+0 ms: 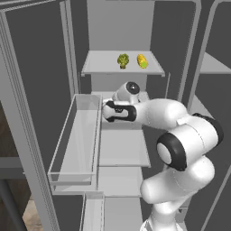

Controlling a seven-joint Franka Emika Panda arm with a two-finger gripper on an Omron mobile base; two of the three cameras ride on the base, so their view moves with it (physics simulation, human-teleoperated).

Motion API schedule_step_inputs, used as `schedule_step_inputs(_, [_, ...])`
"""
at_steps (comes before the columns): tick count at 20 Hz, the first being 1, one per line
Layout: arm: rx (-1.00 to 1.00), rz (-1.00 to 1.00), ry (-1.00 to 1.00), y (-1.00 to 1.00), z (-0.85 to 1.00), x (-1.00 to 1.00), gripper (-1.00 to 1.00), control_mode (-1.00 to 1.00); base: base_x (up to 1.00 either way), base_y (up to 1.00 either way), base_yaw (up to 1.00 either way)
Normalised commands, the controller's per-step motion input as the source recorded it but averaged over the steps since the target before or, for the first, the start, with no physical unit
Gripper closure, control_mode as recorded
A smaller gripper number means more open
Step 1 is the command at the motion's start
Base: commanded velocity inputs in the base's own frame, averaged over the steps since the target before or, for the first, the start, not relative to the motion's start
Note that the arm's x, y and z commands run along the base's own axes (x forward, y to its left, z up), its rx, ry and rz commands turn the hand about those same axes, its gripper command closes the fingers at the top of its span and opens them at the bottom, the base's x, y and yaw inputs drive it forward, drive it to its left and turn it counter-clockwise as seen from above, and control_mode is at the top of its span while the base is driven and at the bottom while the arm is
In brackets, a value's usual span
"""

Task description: Gather the corn and broccoli from the fridge and place them on a tray on the dining counter. Then gather the steak and fish from the fridge and place them on the other tray.

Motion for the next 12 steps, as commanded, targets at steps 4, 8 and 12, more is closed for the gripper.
schedule_step_inputs(4, [0.0, -0.01, 0.01, 0.14, -0.07, 0.6, -1.0, -1.0, 0.0, 0.0, 0.0])
schedule_step_inputs(8, [0.0, -0.01, 0.04, 0.23, -0.14, 0.62, -1.0, -1.0, 0.0, 0.0, 0.0])
schedule_step_inputs(12, [0.0, -0.02, 0.09, 0.24, -0.11, 0.63, -1.0, -1.0, 0.0, 0.0, 0.0])
